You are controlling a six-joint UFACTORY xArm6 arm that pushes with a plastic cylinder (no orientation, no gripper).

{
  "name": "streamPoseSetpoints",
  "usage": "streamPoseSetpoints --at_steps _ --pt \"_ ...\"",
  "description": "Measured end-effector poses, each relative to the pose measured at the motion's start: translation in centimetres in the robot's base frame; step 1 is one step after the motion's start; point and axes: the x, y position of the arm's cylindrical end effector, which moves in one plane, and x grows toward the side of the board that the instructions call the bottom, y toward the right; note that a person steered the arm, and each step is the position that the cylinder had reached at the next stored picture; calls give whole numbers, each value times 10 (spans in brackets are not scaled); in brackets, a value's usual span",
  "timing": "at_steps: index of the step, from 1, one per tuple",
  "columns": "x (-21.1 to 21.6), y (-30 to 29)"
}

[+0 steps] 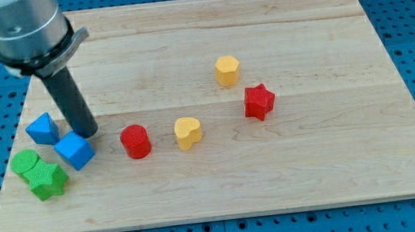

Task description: Push the red circle towards the bottom right of the board

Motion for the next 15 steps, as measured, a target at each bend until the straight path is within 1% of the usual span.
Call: streamPoseSetpoints --at_steps 1,2,3,4,5,6,7,8,9,11,12,13,14,15 --pt "-16 -5" --pt "-79 3" --pt "-75 -39" --pt "-21 -52" --pt "-26 -53" --pt "-44 -54" --pt "-47 -53" --pt "-47 -2" --pt "-47 14" --pt "-32 46" --pt "-20 55" --pt "5 43" --pt "26 68" --pt "27 130"
